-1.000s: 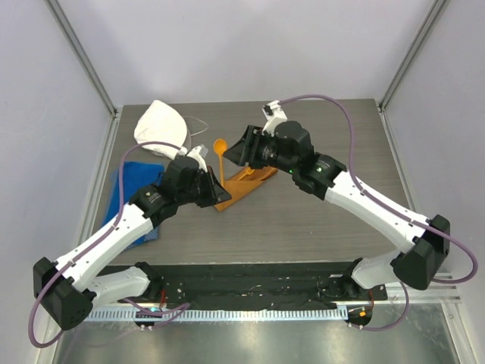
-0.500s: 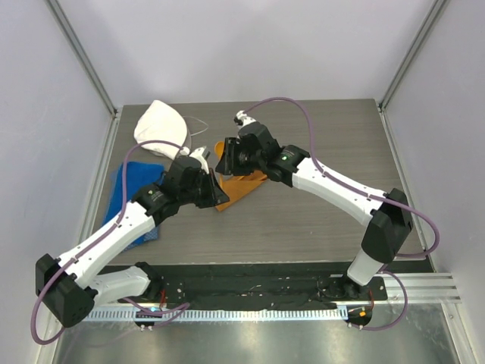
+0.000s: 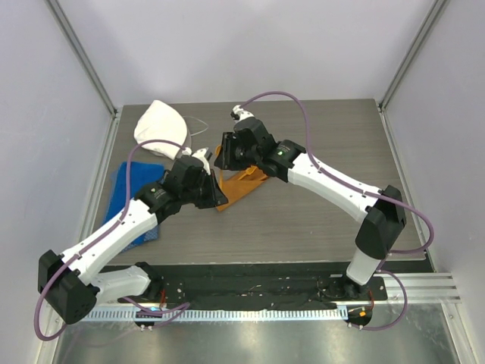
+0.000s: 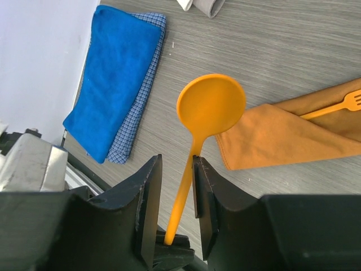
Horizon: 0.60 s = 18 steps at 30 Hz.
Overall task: Fold the napkin into a case and place the utensils inside
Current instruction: Pass from the left arm to the right
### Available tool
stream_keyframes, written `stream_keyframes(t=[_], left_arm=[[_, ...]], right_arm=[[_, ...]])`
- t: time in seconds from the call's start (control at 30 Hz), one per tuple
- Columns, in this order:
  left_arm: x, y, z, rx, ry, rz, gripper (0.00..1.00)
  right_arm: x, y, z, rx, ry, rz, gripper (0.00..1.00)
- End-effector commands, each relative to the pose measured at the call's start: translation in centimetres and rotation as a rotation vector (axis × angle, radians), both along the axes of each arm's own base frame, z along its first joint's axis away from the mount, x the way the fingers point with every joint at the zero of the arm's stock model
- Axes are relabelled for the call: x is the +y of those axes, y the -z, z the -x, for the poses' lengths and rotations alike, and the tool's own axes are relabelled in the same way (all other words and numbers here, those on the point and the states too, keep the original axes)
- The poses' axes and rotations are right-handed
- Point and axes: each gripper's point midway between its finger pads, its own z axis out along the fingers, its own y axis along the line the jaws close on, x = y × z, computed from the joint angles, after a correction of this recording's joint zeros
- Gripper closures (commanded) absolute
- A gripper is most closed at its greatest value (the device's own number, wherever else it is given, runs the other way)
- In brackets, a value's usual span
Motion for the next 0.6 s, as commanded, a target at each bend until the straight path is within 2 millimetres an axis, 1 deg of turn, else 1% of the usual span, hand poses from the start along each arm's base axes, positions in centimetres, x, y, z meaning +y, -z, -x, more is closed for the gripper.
stream_keyframes(t=[0.0,0.23,0.57], left_arm=[[-0.17,-2.62,-0.55,-0.075,0.014,0.025,1.00],[0.00,-2.48,-0.43,-0.075,0.013,0.020,1.00],[-0.17,-2.44,-0.37,-0.071,0.018,0.028,1.00]], right_arm=[[0.22,-1.14,-0.48,-0.036,0.007,0.002,0.64],[-0.10,-0.71,-0.73,-0.029,0.031,0.015,0.62],[0.12,-0.27,-0.60,-0.011,0.031,0.004,0.64]])
